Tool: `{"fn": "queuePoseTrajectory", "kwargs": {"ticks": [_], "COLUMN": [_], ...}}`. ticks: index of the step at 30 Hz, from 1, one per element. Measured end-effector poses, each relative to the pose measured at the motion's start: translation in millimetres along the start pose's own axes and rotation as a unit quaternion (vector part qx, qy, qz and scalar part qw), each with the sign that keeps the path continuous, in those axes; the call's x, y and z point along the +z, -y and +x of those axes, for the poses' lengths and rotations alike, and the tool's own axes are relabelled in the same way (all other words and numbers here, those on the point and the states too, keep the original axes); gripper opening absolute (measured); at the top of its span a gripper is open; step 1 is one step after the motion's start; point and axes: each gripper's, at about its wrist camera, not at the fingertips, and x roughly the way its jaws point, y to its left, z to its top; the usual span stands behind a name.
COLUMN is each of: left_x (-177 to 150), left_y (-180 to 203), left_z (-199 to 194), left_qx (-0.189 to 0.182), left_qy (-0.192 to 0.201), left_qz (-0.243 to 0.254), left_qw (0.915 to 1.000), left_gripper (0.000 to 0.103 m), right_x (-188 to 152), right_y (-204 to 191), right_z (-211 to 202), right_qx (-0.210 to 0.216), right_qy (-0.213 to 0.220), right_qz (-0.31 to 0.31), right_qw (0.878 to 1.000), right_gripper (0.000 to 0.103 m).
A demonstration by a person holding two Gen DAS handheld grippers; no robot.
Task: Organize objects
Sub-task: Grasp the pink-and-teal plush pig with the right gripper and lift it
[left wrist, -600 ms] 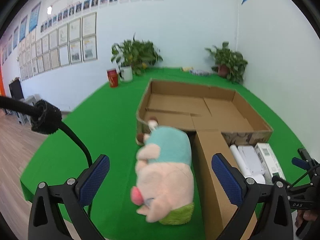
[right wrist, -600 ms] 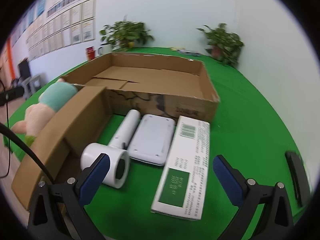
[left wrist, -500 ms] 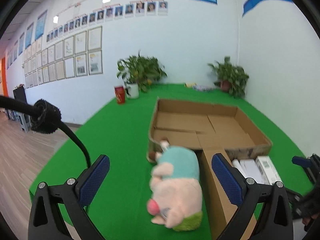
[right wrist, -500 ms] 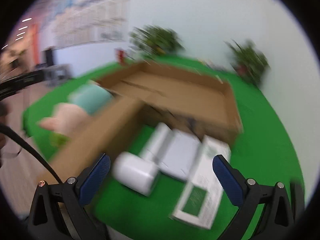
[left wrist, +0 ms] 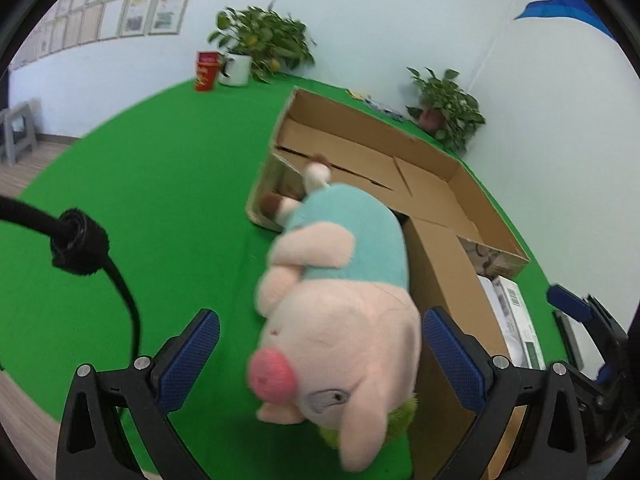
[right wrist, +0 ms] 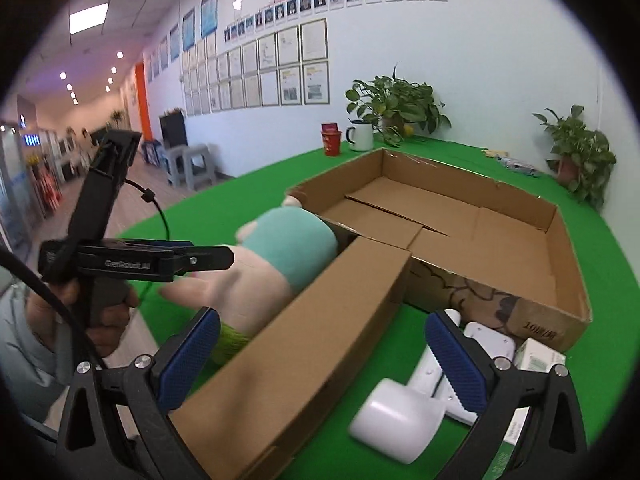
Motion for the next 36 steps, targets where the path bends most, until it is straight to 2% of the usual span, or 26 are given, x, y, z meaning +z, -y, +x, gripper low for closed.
{"fn": "queuePoseTrajectory", "kwargs": {"ticks": [3, 4, 7, 9, 11, 17, 20, 25, 29, 33, 36], "left_x": [-2, -2, -7, -8, -11, -11, -11, -16, -16, -13, -13], "left_y": [8, 7, 5, 7, 5, -22, -33, -38, -35, -28, -26], "left_z": [14, 22, 33, 31, 27, -2, -19, -29, -27, -22, -23], "left_qx": [0.0, 0.011, -0.025, -0.019, -0.018, -0.039, -0.038, -0.034, -0.027, -0.022, -0.021], "left_qy": [-0.005, -0.013, -0.021, -0.016, -0.014, -0.011, -0.011, -0.009, -0.007, -0.01, -0.012], "left_qz": [0.017, 0.022, -0.002, 0.006, 0.011, -0.026, -0.033, -0.033, -0.029, -0.026, -0.026], "left_qw": [0.9998, 0.9996, 0.9995, 0.9997, 0.9997, 0.9988, 0.9987, 0.9988, 0.9992, 0.9994, 0.9994], "left_gripper": [0.098, 0.092, 0.084, 0.079, 0.075, 0.064, 0.06, 0.06, 0.06, 0.058, 0.056], "right_x": [8, 12, 24, 34, 46, 66, 69, 69, 70, 67, 67], "right_y": [-5, -9, -21, -28, -32, -43, -47, -48, -45, -37, -41], "right_z": [8, 9, 21, 30, 38, 70, 89, 102, 111, 131, 143], "right_qx": [-0.006, -0.004, 0.009, 0.013, 0.04, 0.089, 0.117, 0.161, 0.158, 0.155, 0.164], "right_qy": [-0.003, -0.002, 0.004, 0.002, 0.001, -0.018, -0.043, -0.078, -0.109, -0.166, -0.192], "right_qz": [-0.023, -0.035, -0.072, -0.08, -0.076, -0.066, -0.051, -0.027, -0.008, 0.043, 0.052], "right_qw": [1.0, 0.999, 0.997, 0.997, 0.996, 0.994, 0.991, 0.984, 0.981, 0.973, 0.966], "right_gripper": [0.102, 0.102, 0.102, 0.102, 0.102, 0.102, 0.102, 0.102, 0.102, 0.102, 0.102]}}
